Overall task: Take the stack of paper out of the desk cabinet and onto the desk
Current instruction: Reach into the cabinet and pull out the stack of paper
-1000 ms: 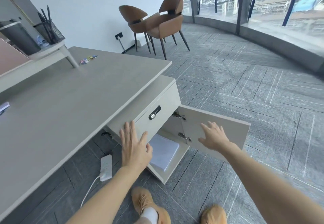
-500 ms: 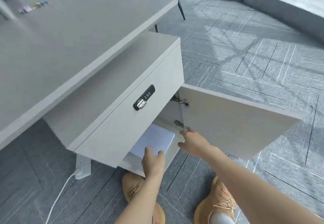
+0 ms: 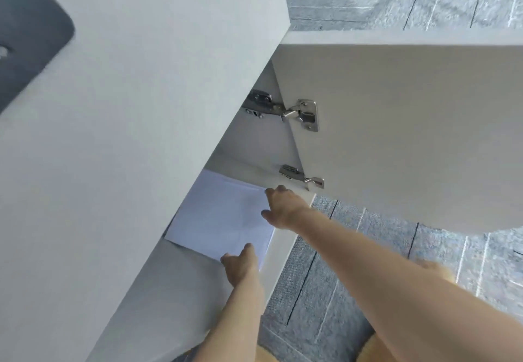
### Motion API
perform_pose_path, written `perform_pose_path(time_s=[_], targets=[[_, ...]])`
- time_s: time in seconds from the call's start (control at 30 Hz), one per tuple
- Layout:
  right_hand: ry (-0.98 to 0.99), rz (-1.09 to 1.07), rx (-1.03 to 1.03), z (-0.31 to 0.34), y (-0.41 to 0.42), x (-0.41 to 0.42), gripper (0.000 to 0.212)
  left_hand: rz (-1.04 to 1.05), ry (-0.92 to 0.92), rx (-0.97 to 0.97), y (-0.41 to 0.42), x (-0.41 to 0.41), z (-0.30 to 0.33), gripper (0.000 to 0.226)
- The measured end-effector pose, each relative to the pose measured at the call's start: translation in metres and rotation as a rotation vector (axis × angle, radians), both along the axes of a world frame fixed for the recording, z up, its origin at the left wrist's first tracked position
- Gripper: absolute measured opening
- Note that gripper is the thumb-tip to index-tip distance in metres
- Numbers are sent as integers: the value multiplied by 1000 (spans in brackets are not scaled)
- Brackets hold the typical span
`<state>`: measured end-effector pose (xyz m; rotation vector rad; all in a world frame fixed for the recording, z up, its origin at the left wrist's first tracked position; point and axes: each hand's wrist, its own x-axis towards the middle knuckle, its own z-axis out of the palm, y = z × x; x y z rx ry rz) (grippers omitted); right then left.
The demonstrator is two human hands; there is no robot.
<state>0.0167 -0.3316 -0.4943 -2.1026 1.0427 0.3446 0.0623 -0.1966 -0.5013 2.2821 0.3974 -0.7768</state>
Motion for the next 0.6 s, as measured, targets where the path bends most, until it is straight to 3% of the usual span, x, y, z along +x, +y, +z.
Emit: perform_pose_path(time_s=[0.33, 0.6], targets=[[19, -27, -31, -61, -15, 40, 66, 111, -47, 130, 10, 38, -86, 68], [71, -31, -76, -78, -17, 20, 44, 169, -83, 155, 13, 12, -102, 69]])
